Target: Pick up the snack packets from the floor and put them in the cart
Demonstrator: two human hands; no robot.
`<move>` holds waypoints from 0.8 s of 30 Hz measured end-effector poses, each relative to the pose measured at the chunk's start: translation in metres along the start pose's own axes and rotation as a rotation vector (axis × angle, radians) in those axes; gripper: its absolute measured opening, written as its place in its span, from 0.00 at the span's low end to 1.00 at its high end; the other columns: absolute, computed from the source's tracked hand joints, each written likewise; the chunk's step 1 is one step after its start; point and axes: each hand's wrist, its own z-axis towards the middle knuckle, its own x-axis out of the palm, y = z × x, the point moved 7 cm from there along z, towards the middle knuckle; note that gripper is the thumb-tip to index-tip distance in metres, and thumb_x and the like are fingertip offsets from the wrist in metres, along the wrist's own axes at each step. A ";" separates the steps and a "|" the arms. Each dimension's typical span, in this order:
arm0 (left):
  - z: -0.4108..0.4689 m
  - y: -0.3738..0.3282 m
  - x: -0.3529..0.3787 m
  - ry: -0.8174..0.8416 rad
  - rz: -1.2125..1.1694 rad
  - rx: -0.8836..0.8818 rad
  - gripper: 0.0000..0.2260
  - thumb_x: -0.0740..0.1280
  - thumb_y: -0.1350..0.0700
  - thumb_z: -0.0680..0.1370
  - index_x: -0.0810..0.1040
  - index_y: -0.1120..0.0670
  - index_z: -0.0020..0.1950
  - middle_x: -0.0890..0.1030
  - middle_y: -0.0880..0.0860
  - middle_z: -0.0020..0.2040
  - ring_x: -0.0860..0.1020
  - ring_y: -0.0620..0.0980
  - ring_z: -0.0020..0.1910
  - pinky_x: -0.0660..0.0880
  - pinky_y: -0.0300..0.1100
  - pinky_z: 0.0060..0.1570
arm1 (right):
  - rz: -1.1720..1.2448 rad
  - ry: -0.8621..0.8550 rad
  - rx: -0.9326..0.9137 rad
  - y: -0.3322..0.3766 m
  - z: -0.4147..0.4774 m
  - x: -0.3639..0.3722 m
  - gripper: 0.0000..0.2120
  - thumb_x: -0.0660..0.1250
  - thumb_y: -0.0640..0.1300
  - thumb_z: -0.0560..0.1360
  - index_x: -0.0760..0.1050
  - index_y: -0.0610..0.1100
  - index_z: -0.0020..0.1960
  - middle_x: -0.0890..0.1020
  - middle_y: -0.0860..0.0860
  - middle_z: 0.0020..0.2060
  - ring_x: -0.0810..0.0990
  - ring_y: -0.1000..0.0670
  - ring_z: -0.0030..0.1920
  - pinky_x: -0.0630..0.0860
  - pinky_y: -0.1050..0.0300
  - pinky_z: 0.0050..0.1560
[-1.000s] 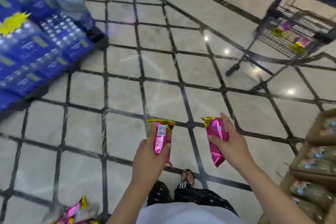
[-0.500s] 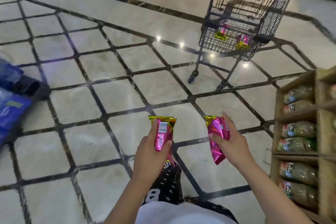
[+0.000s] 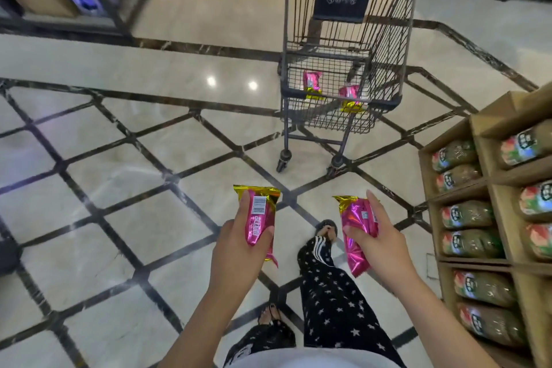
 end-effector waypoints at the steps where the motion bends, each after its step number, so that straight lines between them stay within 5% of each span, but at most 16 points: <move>1: 0.016 -0.009 0.003 -0.005 0.002 0.007 0.34 0.65 0.45 0.79 0.48 0.33 0.78 0.76 0.48 0.54 0.77 0.45 0.50 0.79 0.45 0.49 | 0.009 -0.005 -0.002 0.006 0.016 -0.006 0.38 0.71 0.46 0.75 0.54 0.65 0.76 0.77 0.53 0.56 0.79 0.52 0.49 0.77 0.56 0.53; 6: 0.104 -0.068 0.022 -0.028 0.038 0.068 0.34 0.65 0.44 0.79 0.46 0.34 0.78 0.75 0.49 0.53 0.76 0.47 0.51 0.78 0.45 0.49 | -0.001 -0.024 -0.001 0.046 0.107 -0.045 0.37 0.70 0.44 0.76 0.54 0.61 0.77 0.75 0.57 0.49 0.74 0.64 0.40 0.69 0.75 0.35; 8: 0.140 -0.096 0.030 -0.013 0.031 0.081 0.34 0.64 0.42 0.79 0.44 0.31 0.76 0.75 0.50 0.53 0.77 0.47 0.49 0.79 0.47 0.49 | -0.007 -0.024 -0.011 0.067 0.139 -0.065 0.37 0.70 0.45 0.76 0.53 0.62 0.77 0.75 0.61 0.45 0.75 0.63 0.39 0.70 0.73 0.35; 12: 0.204 -0.159 0.038 -0.047 0.075 0.188 0.35 0.63 0.41 0.79 0.41 0.29 0.75 0.74 0.50 0.55 0.76 0.48 0.50 0.77 0.44 0.48 | -0.085 -0.005 -0.071 0.114 0.202 -0.102 0.37 0.70 0.50 0.76 0.52 0.65 0.76 0.80 0.52 0.44 0.82 0.49 0.42 0.81 0.51 0.45; 17: 0.269 -0.204 0.044 -0.048 0.062 0.211 0.34 0.63 0.40 0.79 0.42 0.29 0.76 0.74 0.51 0.57 0.75 0.47 0.51 0.73 0.40 0.46 | -0.093 -0.052 -0.126 0.160 0.270 -0.127 0.38 0.70 0.49 0.76 0.52 0.64 0.76 0.76 0.55 0.55 0.79 0.55 0.43 0.76 0.61 0.41; 24: 0.384 -0.235 0.073 0.076 0.153 0.222 0.35 0.62 0.39 0.79 0.39 0.30 0.75 0.72 0.53 0.63 0.74 0.54 0.60 0.76 0.49 0.57 | -0.105 -0.121 -0.031 0.177 0.358 -0.126 0.38 0.71 0.50 0.75 0.52 0.62 0.77 0.77 0.57 0.47 0.79 0.57 0.41 0.79 0.56 0.48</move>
